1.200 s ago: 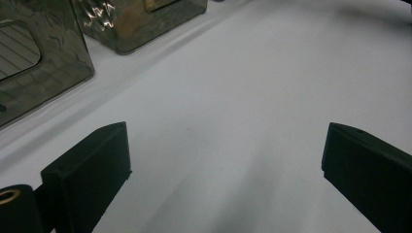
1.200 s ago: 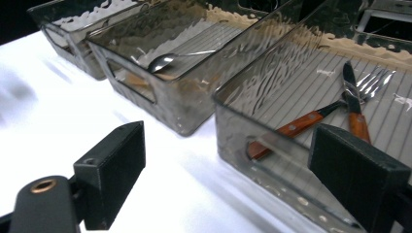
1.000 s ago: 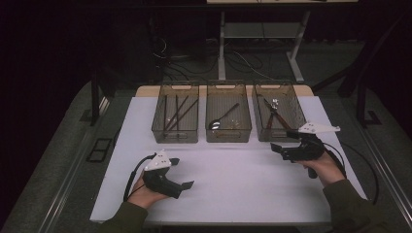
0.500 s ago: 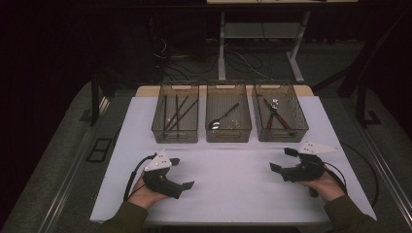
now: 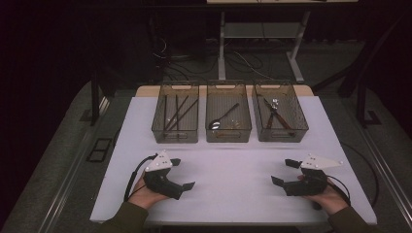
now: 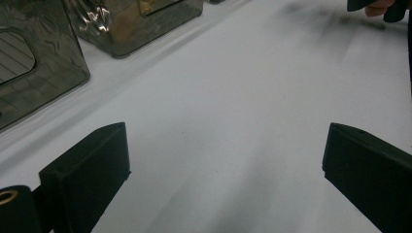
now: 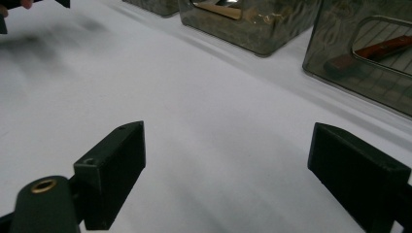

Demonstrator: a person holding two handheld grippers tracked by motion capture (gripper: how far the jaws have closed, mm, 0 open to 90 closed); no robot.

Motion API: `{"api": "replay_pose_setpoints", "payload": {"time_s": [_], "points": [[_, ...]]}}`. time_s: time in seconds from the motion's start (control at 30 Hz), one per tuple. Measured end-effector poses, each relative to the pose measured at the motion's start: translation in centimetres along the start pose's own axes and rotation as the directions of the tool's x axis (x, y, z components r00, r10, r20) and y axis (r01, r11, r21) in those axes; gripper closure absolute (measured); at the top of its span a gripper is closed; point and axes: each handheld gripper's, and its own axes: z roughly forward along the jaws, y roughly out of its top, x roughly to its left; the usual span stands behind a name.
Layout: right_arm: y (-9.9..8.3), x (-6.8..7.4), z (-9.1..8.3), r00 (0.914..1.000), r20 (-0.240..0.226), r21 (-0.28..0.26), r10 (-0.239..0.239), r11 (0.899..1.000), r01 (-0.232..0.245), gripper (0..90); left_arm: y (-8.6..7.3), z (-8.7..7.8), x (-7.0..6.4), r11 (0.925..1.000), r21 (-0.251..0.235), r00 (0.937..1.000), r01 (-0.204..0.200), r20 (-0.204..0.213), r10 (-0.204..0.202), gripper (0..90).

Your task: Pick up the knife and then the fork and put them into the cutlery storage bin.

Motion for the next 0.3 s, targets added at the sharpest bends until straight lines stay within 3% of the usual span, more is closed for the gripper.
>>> {"api": "replay_pose_setpoints", "payload": {"time_s": [0.3], "points": [[-0.18,-0.02,0.1,1.0,-0.008,0.014,0.003,1.0,-0.003,13.4,-0.04,0.1,-0.05,0.9999,0.011,1.0,-0.005,0.003,0.005,1.6]]}}
